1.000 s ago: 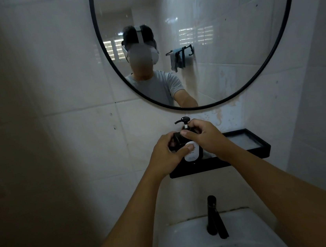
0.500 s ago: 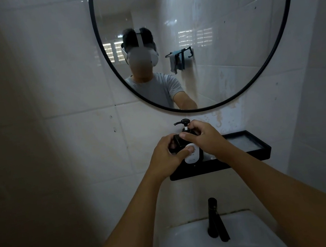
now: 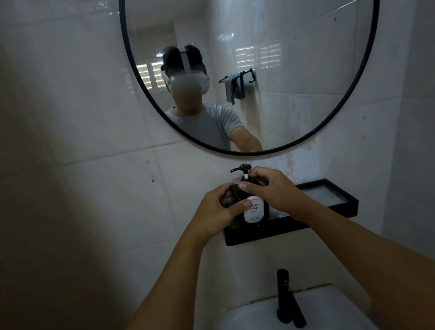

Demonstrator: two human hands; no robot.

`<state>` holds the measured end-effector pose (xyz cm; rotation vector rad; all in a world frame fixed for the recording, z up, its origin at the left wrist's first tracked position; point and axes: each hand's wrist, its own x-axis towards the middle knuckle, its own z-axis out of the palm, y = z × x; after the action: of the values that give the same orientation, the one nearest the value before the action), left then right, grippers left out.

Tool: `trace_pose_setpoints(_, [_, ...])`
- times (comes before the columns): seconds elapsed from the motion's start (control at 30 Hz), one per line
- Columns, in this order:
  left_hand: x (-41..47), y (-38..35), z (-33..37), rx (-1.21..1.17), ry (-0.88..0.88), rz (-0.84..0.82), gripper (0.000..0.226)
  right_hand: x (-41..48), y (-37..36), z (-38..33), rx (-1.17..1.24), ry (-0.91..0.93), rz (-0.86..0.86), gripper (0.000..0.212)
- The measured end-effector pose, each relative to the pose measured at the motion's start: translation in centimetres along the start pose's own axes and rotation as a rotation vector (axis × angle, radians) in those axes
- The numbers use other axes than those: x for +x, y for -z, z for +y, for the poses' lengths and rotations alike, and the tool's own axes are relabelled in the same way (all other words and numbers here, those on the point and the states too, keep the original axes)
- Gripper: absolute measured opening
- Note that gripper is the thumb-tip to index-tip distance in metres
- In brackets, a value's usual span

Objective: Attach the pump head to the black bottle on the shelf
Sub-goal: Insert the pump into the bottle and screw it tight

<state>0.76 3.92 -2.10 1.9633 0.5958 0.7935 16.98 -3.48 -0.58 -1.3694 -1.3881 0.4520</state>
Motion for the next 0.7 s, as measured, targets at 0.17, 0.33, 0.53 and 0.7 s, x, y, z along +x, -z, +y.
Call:
trace_pose_setpoints(0.17, [0.6, -0.9, 0.1, 0.002, -0.027, 0.065, 0.040, -0.2, 0.8, -0.2, -0.041, 0.015, 0.016, 0.022])
trace_pose_setpoints(0.33, [2.0, -2.6, 1.2, -0.004, -0.073, 0.066, 0.045, -0.5, 3.8, -0.9, -0.051, -0.043, 0.053, 0.036])
trace_pose_setpoints(0.53, [3.9, -6.0, 1.9, 0.001, -0.081, 0.040, 0.053, -1.8, 9.6, -0.6, -0.098, -0.155, -0.026, 0.035])
trace_pose_setpoints(0.7, [5.1, -8.9, 2.2, -0.002, -0.067, -0.006, 0.050, -2.6, 12.7, 0.0, -0.144, -0.205, -0.056, 0.033])
